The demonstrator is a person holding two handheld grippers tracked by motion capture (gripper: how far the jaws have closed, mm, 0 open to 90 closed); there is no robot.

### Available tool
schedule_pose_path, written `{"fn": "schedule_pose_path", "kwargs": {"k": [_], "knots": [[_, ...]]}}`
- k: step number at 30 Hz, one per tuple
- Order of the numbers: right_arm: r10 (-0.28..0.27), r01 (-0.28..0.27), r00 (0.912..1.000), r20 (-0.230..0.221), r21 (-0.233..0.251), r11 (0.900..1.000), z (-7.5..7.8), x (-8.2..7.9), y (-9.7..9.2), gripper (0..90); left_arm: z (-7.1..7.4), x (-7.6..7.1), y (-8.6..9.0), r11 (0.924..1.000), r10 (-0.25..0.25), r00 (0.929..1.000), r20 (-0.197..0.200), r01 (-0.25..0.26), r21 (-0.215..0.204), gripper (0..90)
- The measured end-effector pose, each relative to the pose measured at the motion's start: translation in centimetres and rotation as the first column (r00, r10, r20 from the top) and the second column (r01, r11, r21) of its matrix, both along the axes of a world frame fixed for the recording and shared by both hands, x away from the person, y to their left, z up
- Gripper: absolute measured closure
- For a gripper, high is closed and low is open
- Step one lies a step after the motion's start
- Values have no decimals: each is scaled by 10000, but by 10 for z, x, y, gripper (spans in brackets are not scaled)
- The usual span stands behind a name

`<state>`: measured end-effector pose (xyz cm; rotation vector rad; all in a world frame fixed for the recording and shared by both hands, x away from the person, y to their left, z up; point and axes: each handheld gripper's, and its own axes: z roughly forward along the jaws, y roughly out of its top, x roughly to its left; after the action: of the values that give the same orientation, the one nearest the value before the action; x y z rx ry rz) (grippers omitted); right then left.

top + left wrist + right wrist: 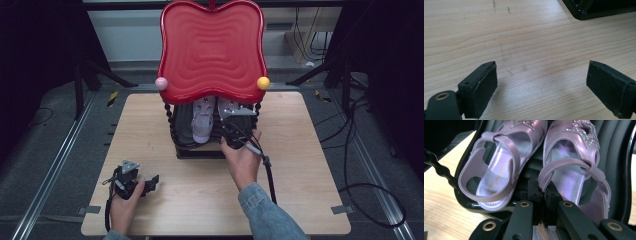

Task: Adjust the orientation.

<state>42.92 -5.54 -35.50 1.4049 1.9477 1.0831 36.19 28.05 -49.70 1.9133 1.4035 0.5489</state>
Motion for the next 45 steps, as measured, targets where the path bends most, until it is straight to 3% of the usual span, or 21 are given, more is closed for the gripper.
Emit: {"fn": "schedule_pose_path", "kwargs": {"k": [8, 12, 30, 45], "knots": [[-161, 172, 9985, 521, -221, 9996, 0, 1, 9, 865, 0, 0, -1, 10000, 16, 10000, -15, -16, -70, 93], [-418, 421, 9975, 576, -36, 9991, -1, 3, 8, 865, 0, 0, -1, 10000, 10, 10000, -12, -10, -59, 93], [-301, 302, 9995, -125, 119, 9995, -13, 14, 19, 830, -1, 0, -2, 10000, -65, 10000, -12, 65, -22, 93], [-256, 261, 9996, -151, 313, 9992, -16, 18, 22, 775, -1, 1, -2, 10000, -95, 9999, -33, 95, -9, 92]]}}
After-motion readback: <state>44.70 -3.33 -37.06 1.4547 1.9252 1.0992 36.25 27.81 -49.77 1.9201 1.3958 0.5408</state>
